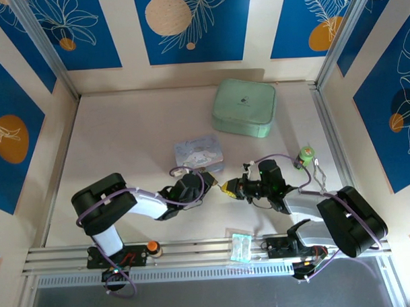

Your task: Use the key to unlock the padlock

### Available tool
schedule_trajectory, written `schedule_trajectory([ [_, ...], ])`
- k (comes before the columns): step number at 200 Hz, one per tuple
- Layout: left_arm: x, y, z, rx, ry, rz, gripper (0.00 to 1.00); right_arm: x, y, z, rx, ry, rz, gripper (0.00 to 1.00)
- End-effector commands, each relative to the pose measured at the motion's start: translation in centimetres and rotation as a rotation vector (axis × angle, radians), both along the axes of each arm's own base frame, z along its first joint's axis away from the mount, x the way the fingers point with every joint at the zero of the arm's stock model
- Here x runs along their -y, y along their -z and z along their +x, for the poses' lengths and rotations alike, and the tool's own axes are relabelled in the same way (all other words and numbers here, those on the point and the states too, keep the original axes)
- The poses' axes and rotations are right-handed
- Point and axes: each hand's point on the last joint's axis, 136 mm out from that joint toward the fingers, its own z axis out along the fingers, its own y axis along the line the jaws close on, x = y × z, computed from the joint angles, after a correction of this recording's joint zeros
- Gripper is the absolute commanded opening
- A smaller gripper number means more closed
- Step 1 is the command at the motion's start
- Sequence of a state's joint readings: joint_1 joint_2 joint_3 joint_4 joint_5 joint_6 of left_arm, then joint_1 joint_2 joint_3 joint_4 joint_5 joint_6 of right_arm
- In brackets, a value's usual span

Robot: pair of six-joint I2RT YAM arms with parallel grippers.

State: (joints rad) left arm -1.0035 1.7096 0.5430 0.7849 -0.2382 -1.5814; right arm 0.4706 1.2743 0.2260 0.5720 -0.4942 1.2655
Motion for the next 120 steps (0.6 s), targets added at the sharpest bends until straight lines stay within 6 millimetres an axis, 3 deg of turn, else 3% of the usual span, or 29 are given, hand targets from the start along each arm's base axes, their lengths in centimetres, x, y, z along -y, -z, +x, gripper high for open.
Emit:
schedule_trajectory([
  [1, -0.3, 2.6, -0.9, -0.151, -0.020, -0.008, 0.00, 0.0, 0.3, -0.6, -0.017, -0.021, 0.013, 0.02],
  [64, -0.3, 1.8, -0.8, -0.141, -0.017, -0.012, 0.00, -0.2, -0.7, 0.5, 0.032, -0.017, 0.019, 0.02],
  [120, -0.4, 1.6, -0.7, -0.134, -0.023, -0.014, 0.00, -0.3, -0.1, 0.5, 0.019, -0.023, 0.018, 0.02],
])
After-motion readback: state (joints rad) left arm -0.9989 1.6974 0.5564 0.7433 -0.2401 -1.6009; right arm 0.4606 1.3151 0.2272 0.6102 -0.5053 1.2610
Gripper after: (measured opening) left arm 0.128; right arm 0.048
